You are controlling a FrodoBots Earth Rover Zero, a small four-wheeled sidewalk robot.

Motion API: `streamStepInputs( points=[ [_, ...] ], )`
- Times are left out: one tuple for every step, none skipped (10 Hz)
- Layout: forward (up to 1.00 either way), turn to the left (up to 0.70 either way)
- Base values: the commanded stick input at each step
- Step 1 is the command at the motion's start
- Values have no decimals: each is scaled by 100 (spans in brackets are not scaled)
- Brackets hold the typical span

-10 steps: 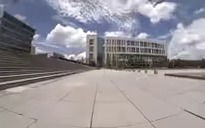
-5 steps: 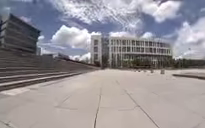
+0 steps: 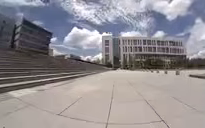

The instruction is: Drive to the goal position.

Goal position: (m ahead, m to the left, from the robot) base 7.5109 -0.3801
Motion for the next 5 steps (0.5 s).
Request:
streamStepInputs(
  points=[
    [70,15],
    [70,10],
    [70,13],
    [70,11],
    [70,8]
  ],
)
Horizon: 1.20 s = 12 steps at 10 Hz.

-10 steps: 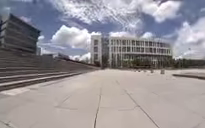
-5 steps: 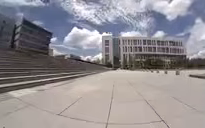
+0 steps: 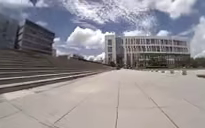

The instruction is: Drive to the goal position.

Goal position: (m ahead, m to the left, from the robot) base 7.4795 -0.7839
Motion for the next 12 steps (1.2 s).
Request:
streamStepInputs(
  points=[
    [70,16],
    [70,2],
    [70,-21],
    [70,-19],
    [70,6],
    [70,2],
    [70,6],
    [70,7],
    [70,5],
    [70,5],
    [70,4],
    [70,3]
  ],
)
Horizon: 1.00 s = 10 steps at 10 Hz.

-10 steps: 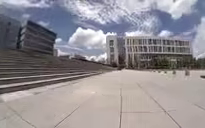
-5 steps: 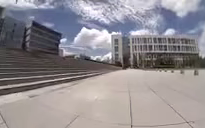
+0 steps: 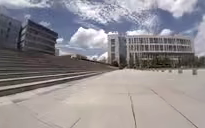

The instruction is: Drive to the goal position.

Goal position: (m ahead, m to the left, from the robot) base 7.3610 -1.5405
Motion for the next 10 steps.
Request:
streamStepInputs(
  points=[
    [70,0],
    [70,0],
    [70,4],
    [70,19],
    [70,16],
    [70,15],
    [70,13],
    [70,8],
    [70,7],
    [70,11]
  ],
)
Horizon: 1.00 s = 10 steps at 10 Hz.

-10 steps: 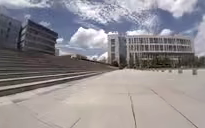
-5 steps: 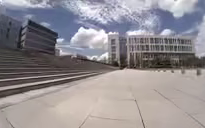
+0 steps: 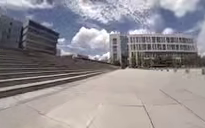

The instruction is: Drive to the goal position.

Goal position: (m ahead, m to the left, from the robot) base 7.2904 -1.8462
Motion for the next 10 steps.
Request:
streamStepInputs(
  points=[
    [70,14],
    [70,5],
    [70,5],
    [70,5],
    [70,6],
    [70,0],
    [70,2],
    [70,1],
    [70,0],
    [70,0]
  ],
)
